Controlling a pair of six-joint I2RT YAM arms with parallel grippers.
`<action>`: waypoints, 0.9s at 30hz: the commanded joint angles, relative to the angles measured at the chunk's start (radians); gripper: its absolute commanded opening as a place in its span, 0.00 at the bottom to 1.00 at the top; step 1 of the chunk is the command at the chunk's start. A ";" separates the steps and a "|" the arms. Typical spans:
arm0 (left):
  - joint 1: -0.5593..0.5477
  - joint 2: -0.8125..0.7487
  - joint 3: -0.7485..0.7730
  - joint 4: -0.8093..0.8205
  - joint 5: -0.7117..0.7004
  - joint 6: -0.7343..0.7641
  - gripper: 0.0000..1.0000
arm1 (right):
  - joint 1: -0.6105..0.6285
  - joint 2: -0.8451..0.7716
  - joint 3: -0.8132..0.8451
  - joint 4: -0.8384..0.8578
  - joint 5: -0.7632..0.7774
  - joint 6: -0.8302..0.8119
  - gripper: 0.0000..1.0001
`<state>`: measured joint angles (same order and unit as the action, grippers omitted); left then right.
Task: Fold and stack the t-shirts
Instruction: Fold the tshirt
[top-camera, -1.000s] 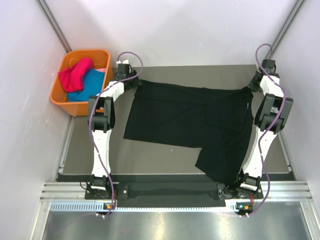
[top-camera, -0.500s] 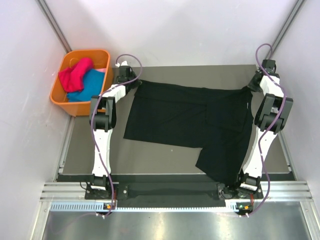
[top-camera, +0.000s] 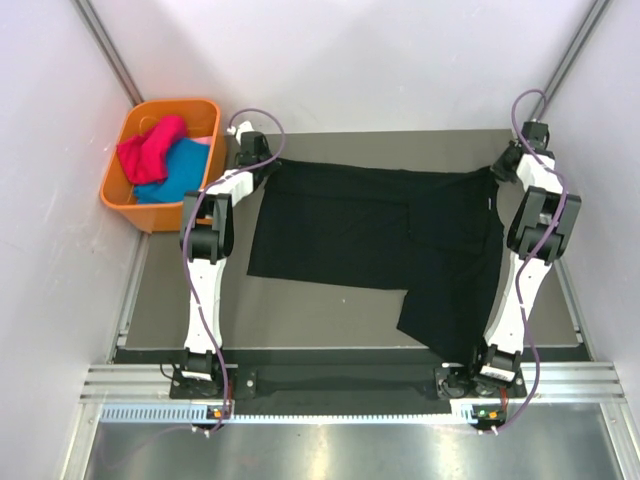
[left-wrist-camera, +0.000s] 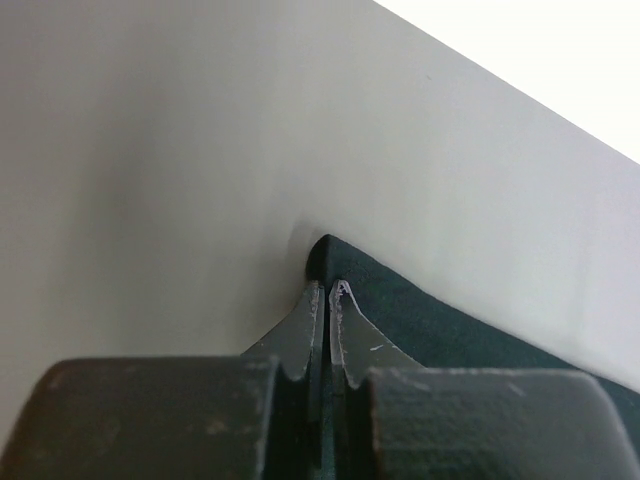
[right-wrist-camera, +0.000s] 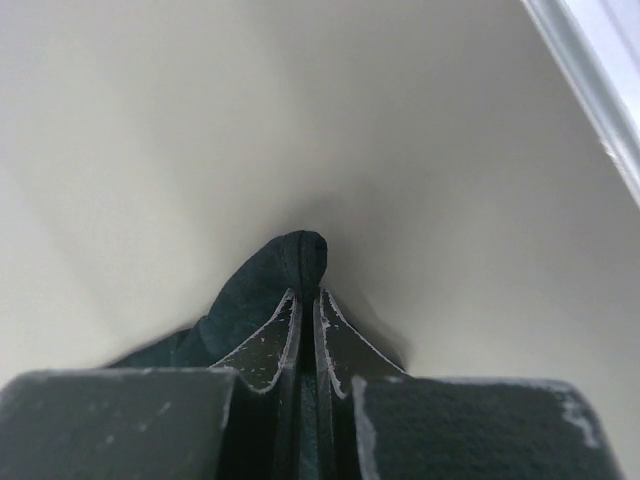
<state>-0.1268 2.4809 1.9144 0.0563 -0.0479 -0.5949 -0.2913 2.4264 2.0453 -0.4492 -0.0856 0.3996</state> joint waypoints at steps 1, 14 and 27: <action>0.016 -0.050 -0.008 0.024 -0.112 0.047 0.00 | -0.005 0.017 0.062 0.110 -0.042 0.077 0.00; 0.013 -0.086 0.071 -0.148 -0.133 0.152 0.29 | -0.005 0.100 0.248 0.054 -0.089 0.167 0.34; -0.050 -0.457 -0.265 -0.294 -0.098 0.153 0.46 | -0.016 -0.118 0.117 -0.207 -0.078 -0.036 0.43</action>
<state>-0.1543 2.1742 1.7382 -0.2157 -0.1749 -0.4358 -0.3130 2.4527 2.2223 -0.5919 -0.1585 0.4458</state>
